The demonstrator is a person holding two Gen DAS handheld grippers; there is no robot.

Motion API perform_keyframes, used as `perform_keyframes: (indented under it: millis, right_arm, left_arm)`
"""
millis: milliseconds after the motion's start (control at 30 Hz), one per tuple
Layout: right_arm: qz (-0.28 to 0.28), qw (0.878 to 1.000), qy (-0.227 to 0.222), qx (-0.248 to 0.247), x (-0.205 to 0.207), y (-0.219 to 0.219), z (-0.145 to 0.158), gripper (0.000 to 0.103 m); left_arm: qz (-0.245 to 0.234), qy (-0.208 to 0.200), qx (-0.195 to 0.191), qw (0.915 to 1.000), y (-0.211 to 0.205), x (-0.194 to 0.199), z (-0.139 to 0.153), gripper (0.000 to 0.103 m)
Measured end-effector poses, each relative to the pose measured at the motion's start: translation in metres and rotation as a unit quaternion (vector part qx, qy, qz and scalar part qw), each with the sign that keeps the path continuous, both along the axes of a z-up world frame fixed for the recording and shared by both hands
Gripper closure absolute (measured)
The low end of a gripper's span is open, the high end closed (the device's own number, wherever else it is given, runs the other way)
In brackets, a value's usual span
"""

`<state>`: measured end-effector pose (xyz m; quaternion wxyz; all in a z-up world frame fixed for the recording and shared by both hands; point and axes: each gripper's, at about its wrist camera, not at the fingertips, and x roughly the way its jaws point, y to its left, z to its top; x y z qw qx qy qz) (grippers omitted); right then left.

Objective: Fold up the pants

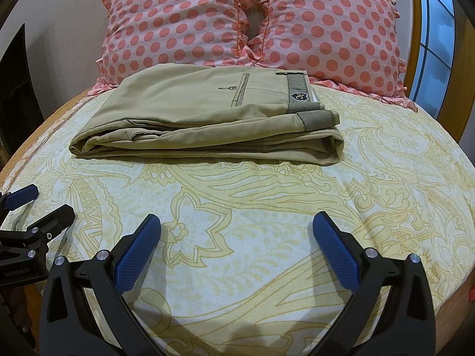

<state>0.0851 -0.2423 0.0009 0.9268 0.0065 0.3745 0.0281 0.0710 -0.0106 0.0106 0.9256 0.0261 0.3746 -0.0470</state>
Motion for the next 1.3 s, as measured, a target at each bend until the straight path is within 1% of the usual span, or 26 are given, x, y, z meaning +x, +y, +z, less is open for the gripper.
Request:
perform_keyframes:
  millis: [1300]
  right_arm:
    - [0.001,1.0,0.0,0.0,0.0003,-0.0003,0.0003,0.001]
  left_arm:
    - [0.001,-0.008,-0.001,1.0,-0.0015,0.0017,0.0002,0.002]
